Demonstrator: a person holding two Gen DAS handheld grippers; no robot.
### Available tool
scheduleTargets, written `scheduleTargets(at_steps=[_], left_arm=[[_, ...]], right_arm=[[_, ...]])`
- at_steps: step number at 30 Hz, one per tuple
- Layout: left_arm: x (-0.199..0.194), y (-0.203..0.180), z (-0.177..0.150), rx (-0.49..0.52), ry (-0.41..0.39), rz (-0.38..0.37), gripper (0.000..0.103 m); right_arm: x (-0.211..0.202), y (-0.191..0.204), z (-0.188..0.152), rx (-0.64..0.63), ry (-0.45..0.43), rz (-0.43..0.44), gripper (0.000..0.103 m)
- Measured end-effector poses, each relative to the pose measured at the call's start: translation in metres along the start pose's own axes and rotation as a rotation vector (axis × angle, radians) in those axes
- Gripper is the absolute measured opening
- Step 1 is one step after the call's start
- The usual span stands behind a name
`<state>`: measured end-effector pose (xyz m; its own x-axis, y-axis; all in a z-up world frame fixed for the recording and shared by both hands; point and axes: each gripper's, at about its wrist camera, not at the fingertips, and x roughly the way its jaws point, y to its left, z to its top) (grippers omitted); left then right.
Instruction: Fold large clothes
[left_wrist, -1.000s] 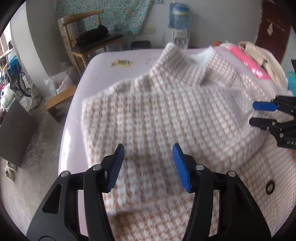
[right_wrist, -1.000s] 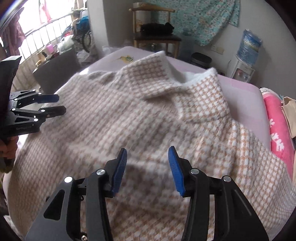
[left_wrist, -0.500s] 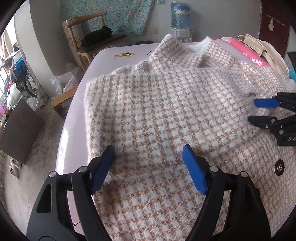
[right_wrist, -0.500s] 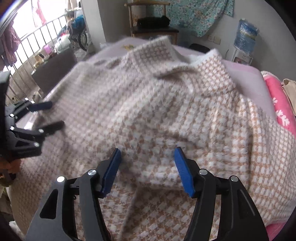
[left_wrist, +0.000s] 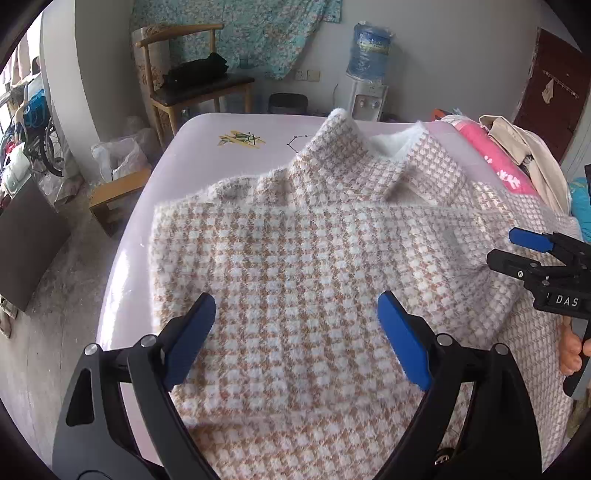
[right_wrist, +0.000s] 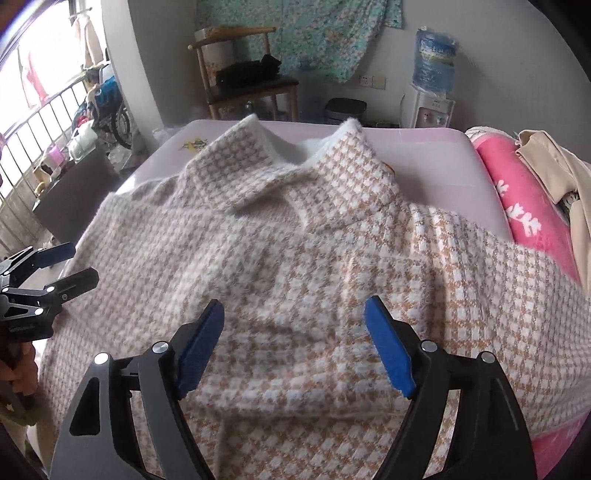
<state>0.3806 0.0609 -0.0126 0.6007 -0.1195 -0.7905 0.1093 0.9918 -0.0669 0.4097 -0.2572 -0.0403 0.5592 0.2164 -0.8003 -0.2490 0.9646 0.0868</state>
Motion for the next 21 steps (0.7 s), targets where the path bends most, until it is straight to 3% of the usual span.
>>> scheduleTargets(at_steps=[2,5,10,13,21], left_arm=[[0.013,-0.002,0.0,-0.001,0.023,0.019,0.086],[0.036,-0.006,-0.007,0.017,0.09,0.072,0.086],[0.036,-0.013,-0.012,0.046,0.067,0.1,0.091],[0.037,-0.012,-0.013,0.036,0.068,0.102,0.094],[0.038,-0.013,-0.013,0.036,0.064,0.117,0.095]], right_arm=[[0.023,-0.005,-0.006,0.001,0.055,-0.024,0.078],[0.028,-0.003,-0.007,-0.029,0.037,-0.039,0.084],[0.006,-0.001,-0.006,-0.037,-0.025,-0.04,0.084],[0.026,-0.004,-0.015,-0.06,0.052,-0.073,0.084],[-0.023,-0.038,-0.019,0.049,-0.002,-0.029,0.085]])
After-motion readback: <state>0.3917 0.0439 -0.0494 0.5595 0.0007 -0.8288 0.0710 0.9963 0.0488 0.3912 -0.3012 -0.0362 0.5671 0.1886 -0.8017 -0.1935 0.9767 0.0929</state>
